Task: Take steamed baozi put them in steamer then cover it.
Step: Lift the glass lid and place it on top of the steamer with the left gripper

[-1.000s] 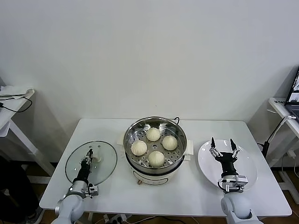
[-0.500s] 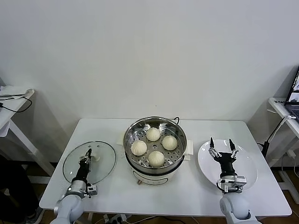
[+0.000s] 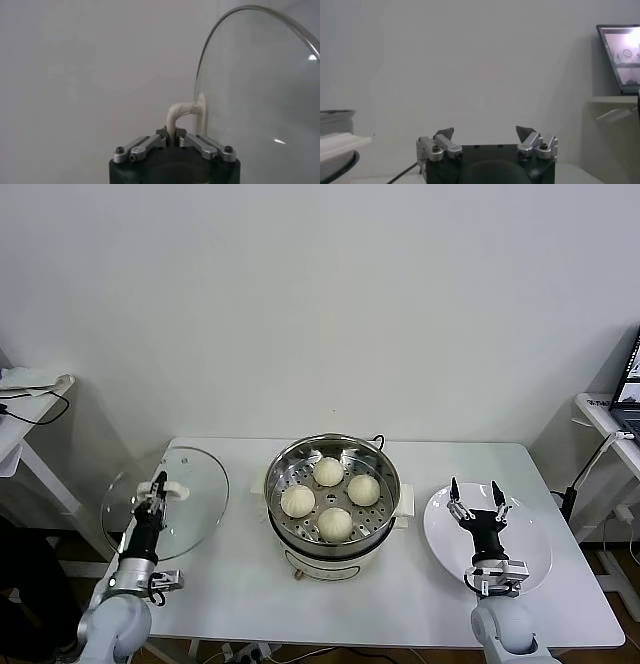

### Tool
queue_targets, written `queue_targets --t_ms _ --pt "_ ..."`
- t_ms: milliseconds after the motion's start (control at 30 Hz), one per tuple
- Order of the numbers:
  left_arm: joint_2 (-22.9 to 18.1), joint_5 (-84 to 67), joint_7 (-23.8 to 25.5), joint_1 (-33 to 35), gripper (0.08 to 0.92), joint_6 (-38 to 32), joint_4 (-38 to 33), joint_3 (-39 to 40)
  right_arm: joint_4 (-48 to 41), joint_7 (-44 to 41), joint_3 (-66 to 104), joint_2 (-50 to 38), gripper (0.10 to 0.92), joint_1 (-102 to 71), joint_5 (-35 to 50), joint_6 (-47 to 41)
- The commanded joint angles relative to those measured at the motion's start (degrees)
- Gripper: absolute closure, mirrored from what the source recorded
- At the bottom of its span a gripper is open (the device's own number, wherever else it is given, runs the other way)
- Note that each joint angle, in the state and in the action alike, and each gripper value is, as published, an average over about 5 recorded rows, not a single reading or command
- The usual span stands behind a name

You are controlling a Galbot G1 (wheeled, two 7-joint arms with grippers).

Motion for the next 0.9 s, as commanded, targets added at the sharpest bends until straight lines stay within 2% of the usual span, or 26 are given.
queue_targets --t_ms 33,233,367,467,667,900 --pt "2.5 -3.0 6.5 3.1 0.803 8.5 -28.3 5.9 0.2 0.1 0.6 0.0 0.203 0.0 0.1 -0.1" --pt "4.1 -4.8 13.3 -2.8 0.803 18.9 -34.1 22.9 0.1 0.1 2.0 -0.1 0.203 -0.3 0.4 -0.1" --pt "1.3 -5.2 16.2 -8.5 0.803 23.3 -30.6 34.5 -0.1 0.0 3.1 0.1 0.203 -0.5 0.4 0.0" --pt "-1.8 -4.4 17.5 -11.8 0.803 25.4 -26.6 39.7 -0.4 0.0 3.9 0.4 0.203 -0.6 0.5 0.1" --pt "-5.6 0.0 21.4 -16.3 0.803 29.6 -19.3 45.9 -1.1 -0.3 4.9 0.8 0.203 -0.9 0.6 0.5" --pt "-8.7 8.6 25.4 -17.5 0.803 31.4 -13.8 46.8 -2.1 -0.8 5.3 0.7 0.203 -0.9 1.0 0.9"
